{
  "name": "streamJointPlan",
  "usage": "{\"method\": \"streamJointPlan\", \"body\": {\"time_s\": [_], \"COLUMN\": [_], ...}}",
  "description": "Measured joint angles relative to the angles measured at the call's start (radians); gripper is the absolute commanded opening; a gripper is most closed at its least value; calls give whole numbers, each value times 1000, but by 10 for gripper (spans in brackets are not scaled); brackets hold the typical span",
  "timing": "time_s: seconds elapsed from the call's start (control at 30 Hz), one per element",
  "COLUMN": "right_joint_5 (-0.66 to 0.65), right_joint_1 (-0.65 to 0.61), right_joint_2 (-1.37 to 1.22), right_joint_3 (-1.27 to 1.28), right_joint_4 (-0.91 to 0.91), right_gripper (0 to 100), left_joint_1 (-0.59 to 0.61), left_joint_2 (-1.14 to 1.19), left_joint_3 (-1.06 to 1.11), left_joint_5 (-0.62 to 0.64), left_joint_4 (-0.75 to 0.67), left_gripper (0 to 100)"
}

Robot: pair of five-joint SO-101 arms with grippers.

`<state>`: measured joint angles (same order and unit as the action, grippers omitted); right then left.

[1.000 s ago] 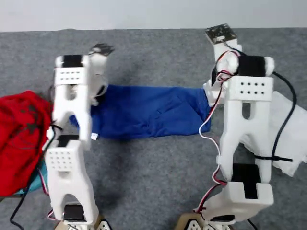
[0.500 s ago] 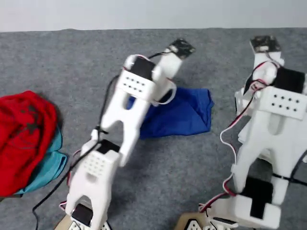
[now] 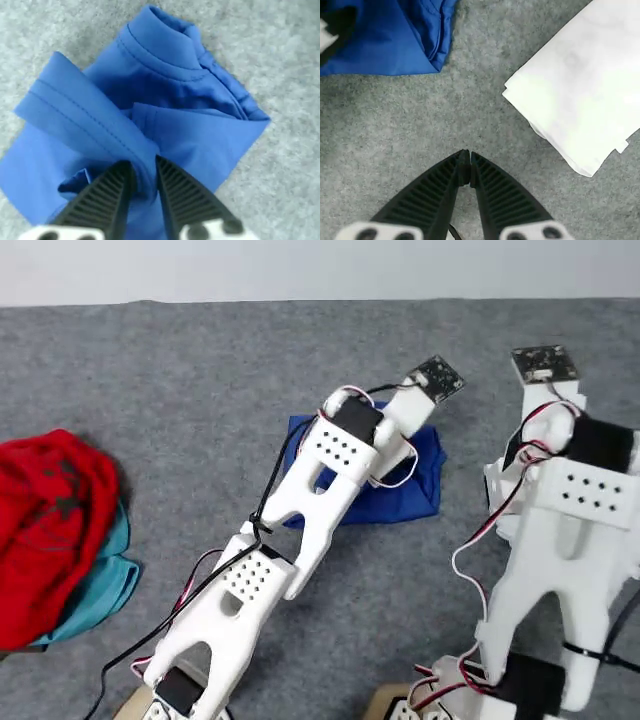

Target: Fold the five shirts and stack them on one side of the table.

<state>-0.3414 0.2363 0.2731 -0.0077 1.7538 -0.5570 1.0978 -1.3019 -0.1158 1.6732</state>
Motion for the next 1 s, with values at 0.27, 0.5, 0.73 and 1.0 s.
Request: {"method": "streamJointPlan", "body": {"time_s": [0.27, 0.5, 0.73, 1.0], "right_joint_5": [-2, -2, -2, -2], "right_joint_1": [0, 0, 0, 0], "right_joint_2": [37, 72, 81, 100], "right_joint_3": [61, 84, 89, 89], "right_joint_4": [0, 0, 0, 0], "right_gripper": [10, 10, 10, 10], "left_joint_1": [-21, -61, -61, -49], "left_joint_2": [17, 17, 17, 17], "left_joint_3": [0, 0, -23, -261], "left_joint_5": [6, 6, 11, 44], "left_joint_4": [-94, -143, -137, 48], "left_gripper": [5, 47, 235, 233]}}
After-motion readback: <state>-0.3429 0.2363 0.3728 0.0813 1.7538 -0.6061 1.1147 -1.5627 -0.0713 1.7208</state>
